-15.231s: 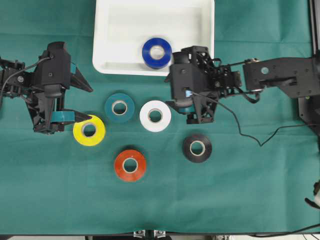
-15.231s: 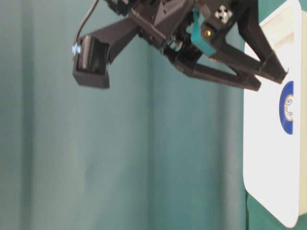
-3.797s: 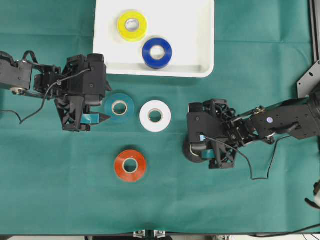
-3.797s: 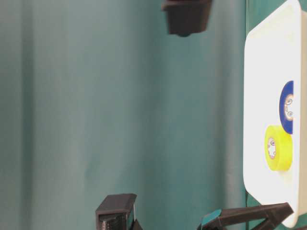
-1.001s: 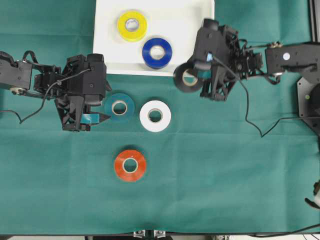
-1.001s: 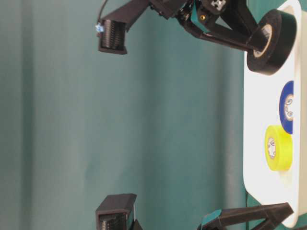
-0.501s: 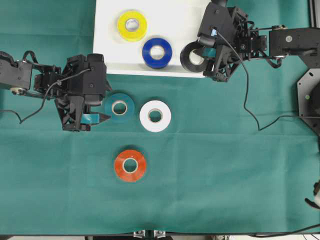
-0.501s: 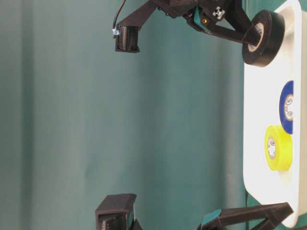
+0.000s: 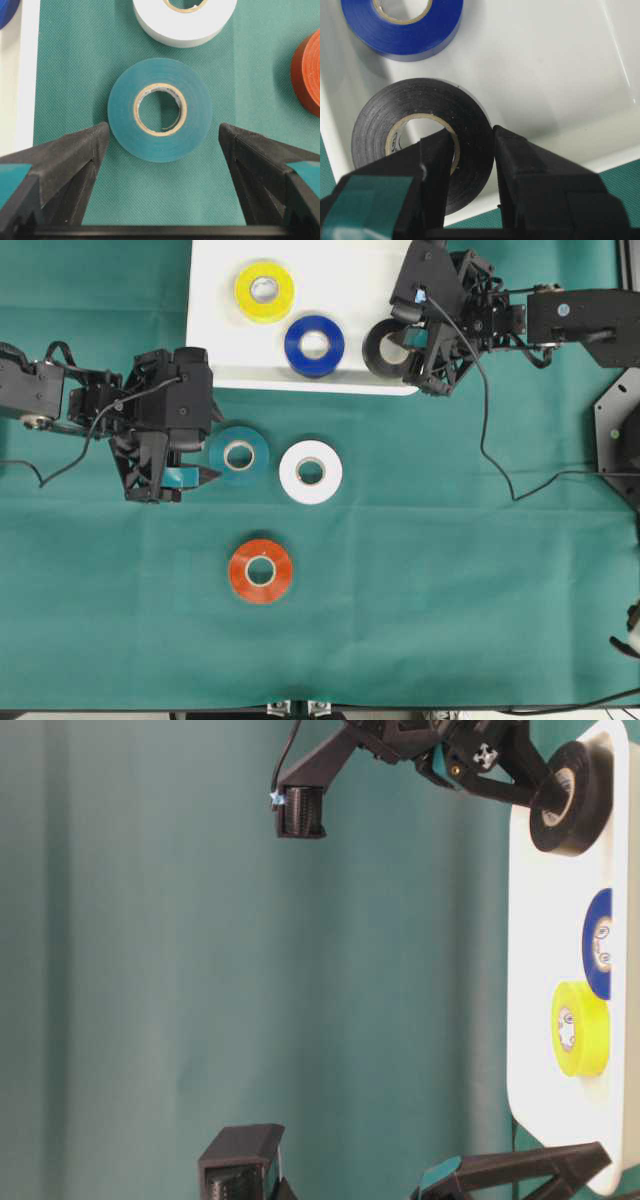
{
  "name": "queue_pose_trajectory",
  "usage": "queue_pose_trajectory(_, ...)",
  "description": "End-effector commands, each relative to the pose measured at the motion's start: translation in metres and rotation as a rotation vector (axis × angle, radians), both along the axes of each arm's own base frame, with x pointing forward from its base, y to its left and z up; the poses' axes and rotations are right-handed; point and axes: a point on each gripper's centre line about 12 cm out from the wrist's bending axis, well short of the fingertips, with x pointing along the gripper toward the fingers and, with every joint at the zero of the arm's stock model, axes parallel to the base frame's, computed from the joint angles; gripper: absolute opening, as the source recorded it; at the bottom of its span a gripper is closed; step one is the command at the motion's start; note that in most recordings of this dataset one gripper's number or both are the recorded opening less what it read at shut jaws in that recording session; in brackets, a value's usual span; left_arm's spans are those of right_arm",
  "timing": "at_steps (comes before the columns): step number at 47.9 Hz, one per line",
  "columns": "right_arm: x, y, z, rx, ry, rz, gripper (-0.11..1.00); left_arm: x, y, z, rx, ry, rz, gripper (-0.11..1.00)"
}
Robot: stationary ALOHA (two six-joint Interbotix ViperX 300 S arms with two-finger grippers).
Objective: Put the tape alternately from left to right into the white case.
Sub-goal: 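Carry the black roll with the right gripper into the tray beside the blue roll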
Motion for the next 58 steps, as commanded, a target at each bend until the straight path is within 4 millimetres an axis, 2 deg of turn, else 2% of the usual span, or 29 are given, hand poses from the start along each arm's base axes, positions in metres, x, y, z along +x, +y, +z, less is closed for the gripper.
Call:
queue_pose_trajectory(1, 0.0053, -0.0014, 0.0086, -0.008, -0.041, 0.008, 0.25, 0.0053, -0.0023, 0.0090, -0.003, -0.034, -0.005, 0.60)
queue_pose_trajectory(28, 0.0054, -0.0009, 0.0083, -0.009, -0.046, 0.014, 0.26, 0.0061, -0.0024, 0.0100, -0.003, -0.037, -0.005, 0.60)
queue_pose_trajectory(30, 0.0054, -0.0009, 0.0083, -0.009, -0.046, 0.014, 0.34, 0.0061, -0.0024, 0.0100, -0.003, -0.037, -0.005, 0.60)
queue_pose_trajectory(38, 0.0051, -0.0010, 0.0080, -0.027, -0.039, 0.035, 0.80, 0.0061, -0.0029, 0.0100, -0.003, -0.037, -0.007, 0.60)
queue_pose_trajectory(58, 0.0067, 0.0035, 0.0098, -0.031, -0.046, 0.052, 0.77, 0.0058, -0.0085, 0.0095, -0.004, -0.035, -0.022, 0.60)
